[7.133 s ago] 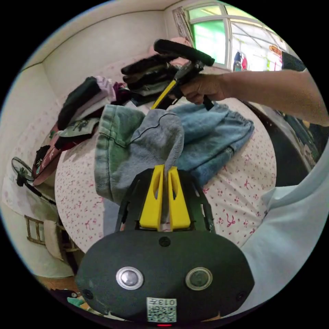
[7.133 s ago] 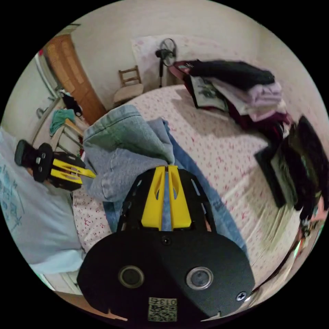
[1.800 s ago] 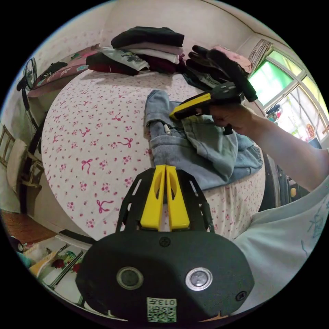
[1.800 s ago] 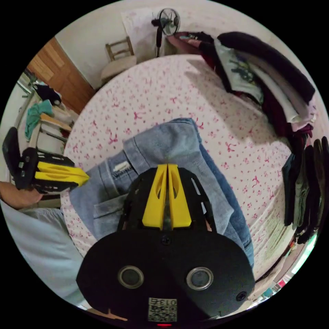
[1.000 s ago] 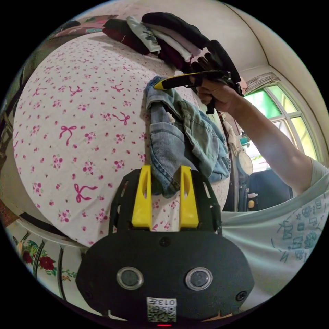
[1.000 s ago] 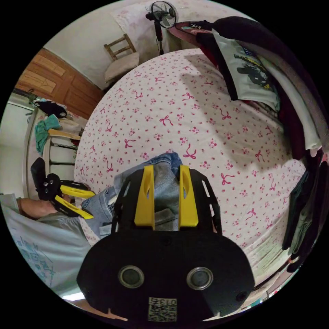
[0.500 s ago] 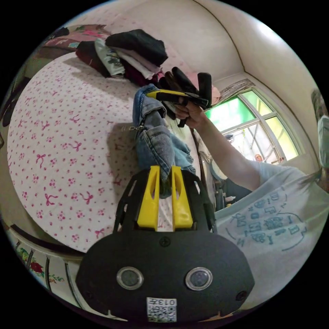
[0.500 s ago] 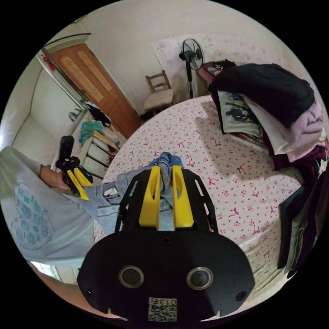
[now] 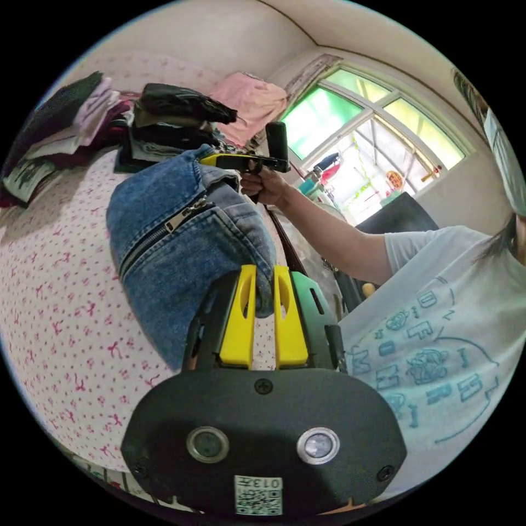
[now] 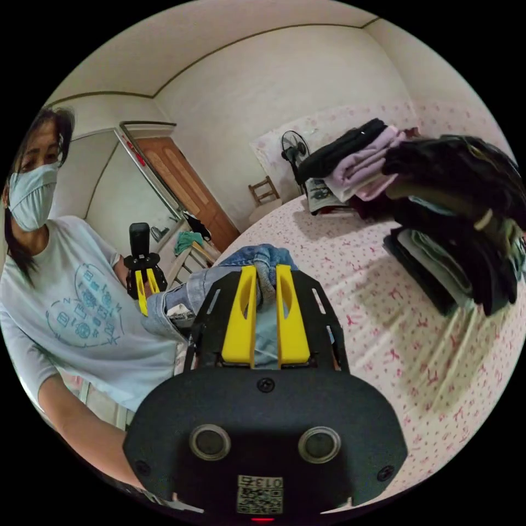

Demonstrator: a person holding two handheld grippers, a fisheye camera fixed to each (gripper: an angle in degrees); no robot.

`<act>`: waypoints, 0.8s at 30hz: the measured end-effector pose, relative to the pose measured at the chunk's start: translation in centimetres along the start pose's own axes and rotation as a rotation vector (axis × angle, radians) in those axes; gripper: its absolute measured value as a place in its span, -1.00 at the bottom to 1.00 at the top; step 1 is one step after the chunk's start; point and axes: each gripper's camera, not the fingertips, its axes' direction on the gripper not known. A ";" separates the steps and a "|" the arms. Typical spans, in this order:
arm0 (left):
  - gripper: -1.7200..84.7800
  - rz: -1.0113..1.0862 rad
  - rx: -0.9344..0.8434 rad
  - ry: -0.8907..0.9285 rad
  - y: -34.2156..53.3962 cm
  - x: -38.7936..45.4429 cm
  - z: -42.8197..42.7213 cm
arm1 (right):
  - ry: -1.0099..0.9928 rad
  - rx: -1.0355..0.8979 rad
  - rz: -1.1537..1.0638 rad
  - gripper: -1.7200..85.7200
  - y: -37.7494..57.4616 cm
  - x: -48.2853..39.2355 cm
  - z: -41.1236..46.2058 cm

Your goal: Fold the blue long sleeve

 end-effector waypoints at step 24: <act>-0.78 0.182 -0.325 -0.360 -4.9 12.9 25.0 | 0.052 -0.027 0.563 -0.62 29.3 2.8 -11.7</act>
